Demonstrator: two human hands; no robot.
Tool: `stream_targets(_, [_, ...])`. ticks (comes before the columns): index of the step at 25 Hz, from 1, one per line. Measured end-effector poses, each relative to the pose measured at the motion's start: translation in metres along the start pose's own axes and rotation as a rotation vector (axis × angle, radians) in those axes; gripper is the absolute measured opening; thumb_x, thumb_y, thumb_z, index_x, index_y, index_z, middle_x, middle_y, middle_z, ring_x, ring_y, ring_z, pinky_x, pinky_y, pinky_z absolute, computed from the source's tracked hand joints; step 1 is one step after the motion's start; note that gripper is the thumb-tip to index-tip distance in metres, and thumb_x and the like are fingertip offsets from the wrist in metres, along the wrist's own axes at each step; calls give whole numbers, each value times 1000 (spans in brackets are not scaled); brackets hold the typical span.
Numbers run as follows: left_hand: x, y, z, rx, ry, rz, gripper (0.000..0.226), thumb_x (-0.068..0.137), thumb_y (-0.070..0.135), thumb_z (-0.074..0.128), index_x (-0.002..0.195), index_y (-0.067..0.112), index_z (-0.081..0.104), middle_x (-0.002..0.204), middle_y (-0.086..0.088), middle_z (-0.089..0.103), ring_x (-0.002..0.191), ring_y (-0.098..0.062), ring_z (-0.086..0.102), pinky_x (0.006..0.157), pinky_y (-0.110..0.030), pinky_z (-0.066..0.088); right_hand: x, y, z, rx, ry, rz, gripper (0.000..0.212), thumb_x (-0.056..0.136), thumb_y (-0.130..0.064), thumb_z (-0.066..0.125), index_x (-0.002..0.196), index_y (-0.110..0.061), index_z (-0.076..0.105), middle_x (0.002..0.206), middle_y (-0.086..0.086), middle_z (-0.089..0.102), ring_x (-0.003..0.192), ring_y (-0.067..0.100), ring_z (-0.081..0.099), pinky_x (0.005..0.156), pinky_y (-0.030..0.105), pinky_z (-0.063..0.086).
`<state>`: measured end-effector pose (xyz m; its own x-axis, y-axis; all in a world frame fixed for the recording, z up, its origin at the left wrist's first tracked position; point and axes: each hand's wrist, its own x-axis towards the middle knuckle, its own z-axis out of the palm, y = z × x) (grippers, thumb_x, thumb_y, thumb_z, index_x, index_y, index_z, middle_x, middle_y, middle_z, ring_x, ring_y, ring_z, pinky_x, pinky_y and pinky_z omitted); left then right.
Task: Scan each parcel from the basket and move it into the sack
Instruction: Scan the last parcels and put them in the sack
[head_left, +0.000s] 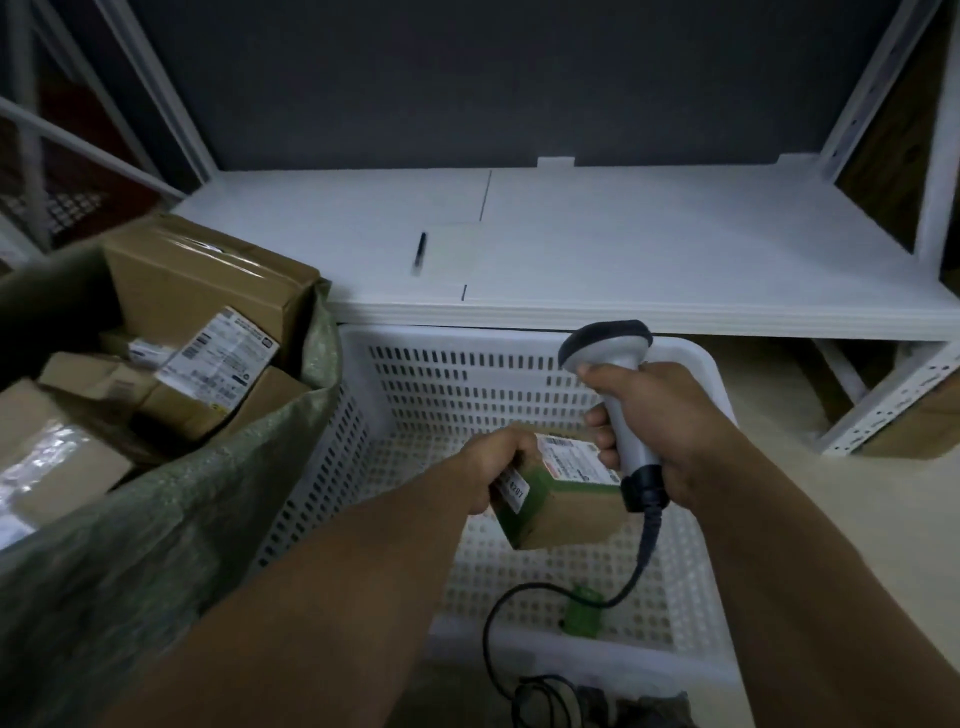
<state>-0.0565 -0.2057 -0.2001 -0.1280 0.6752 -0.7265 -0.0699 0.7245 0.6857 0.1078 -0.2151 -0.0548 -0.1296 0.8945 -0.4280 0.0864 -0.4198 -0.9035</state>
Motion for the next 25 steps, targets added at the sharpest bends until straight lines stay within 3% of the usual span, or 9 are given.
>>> stream_targets(2, [-22,10,-18,-123,-31,-13,11,79,18,61,74,11,67,64,-7,69,65,-24,62,70,-31,50,1,-3,12,30,5,-26,26,96,-28,69,102,-3,65,67,11,62,44,17,53,44,27,47])
stream_targets(4, [-39,18,-37,-238,-37,-10,25,85,19,56,66,12,69,58,-5,66,67,-22,58,72,-31,49,2,-5,25,72,19,-54,26,97,-31,68,101,-6,63,67,10,62,44,18,54,44,27,47])
stream_targets(7, [-62,29,-66,-387,-40,44,16,86,22,57,88,12,69,77,-9,68,78,-24,59,84,-37,48,0,-8,48,125,15,-107,28,97,-33,68,95,-5,62,67,11,61,48,22,58,49,31,50])
stream_targets(10, [-73,32,-89,-490,-55,119,22,86,21,58,101,13,71,91,-11,72,92,-29,62,96,-46,48,-3,-7,70,115,7,-163,28,98,-34,67,92,-6,66,67,8,66,64,25,70,64,39,58])
stream_targets(13, [-88,31,-102,-551,-93,193,27,87,15,55,110,11,70,88,-12,76,96,-33,66,92,-52,53,-6,-10,86,66,19,-215,30,97,-38,66,90,-9,68,66,1,73,72,21,74,75,40,59])
stream_targets(15, [-93,30,-109,-588,-101,215,29,86,6,53,110,9,68,96,-15,73,101,-37,66,93,-58,54,-8,-16,93,75,28,-247,25,98,-38,64,91,-14,67,74,3,73,75,20,73,76,39,58])
stream_targets(17, [-94,31,-116,-594,-125,221,32,84,-3,50,109,8,67,106,-16,69,112,-38,63,95,-56,55,-10,-21,97,92,30,-267,19,99,-37,64,93,-20,66,83,8,72,77,21,70,78,39,57])
stream_targets(20, [-89,29,-120,-602,-156,229,37,79,-6,53,110,8,68,117,-16,65,122,-37,58,90,-48,60,-10,-20,103,70,15,-267,15,99,-36,64,95,-22,65,87,8,69,78,19,69,71,34,57])
stream_targets(25, [-81,30,-132,-568,-98,277,32,85,0,62,115,6,68,111,-13,69,111,-30,63,94,-38,59,-10,-19,107,70,-23,-227,13,100,-32,64,95,-19,64,82,5,68,73,13,71,53,22,55])
